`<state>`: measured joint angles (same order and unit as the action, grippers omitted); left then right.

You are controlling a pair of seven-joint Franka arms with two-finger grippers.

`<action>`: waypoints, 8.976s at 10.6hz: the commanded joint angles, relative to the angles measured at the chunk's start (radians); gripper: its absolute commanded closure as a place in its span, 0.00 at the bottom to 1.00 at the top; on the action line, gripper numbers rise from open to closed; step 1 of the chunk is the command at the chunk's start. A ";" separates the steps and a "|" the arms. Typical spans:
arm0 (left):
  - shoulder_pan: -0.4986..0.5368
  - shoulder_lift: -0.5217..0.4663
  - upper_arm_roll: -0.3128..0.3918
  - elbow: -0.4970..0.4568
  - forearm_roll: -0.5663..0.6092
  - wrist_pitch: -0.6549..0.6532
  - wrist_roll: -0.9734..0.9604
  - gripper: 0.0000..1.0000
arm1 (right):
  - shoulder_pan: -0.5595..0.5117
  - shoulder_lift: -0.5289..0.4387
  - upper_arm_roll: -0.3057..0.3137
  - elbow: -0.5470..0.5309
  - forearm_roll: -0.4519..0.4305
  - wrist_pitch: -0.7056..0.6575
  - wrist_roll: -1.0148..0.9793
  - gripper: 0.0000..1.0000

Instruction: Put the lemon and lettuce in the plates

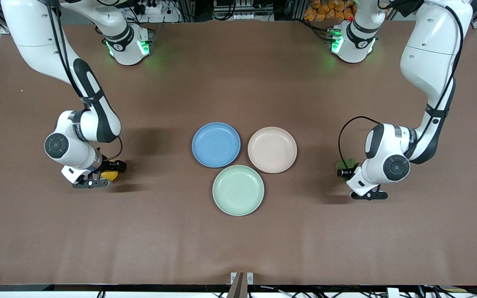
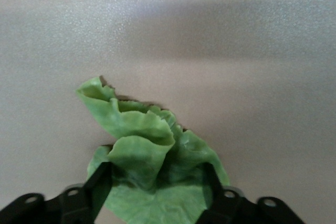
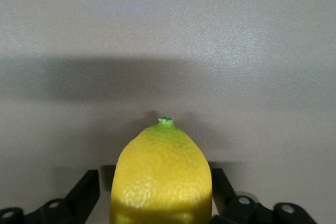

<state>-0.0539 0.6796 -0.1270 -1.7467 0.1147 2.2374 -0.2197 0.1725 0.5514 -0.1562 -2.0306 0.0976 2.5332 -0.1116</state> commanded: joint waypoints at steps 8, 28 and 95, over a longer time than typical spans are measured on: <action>-0.030 -0.009 0.007 0.013 0.031 0.005 -0.061 1.00 | 0.033 -0.036 -0.002 0.055 0.013 -0.120 0.009 0.87; -0.352 -0.023 -0.008 0.154 -0.050 -0.111 -0.709 1.00 | 0.472 0.085 0.138 0.265 0.024 -0.147 0.671 0.88; 0.062 -0.709 0.037 0.207 -0.127 -0.713 0.071 0.00 | -0.048 -0.576 -0.040 0.506 -0.118 -1.120 -0.068 0.00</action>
<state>0.0024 -0.0363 -0.0925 -1.5665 0.0104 1.5521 -0.1751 0.1194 -0.0409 -0.1945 -1.5560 -0.0014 1.4341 -0.1668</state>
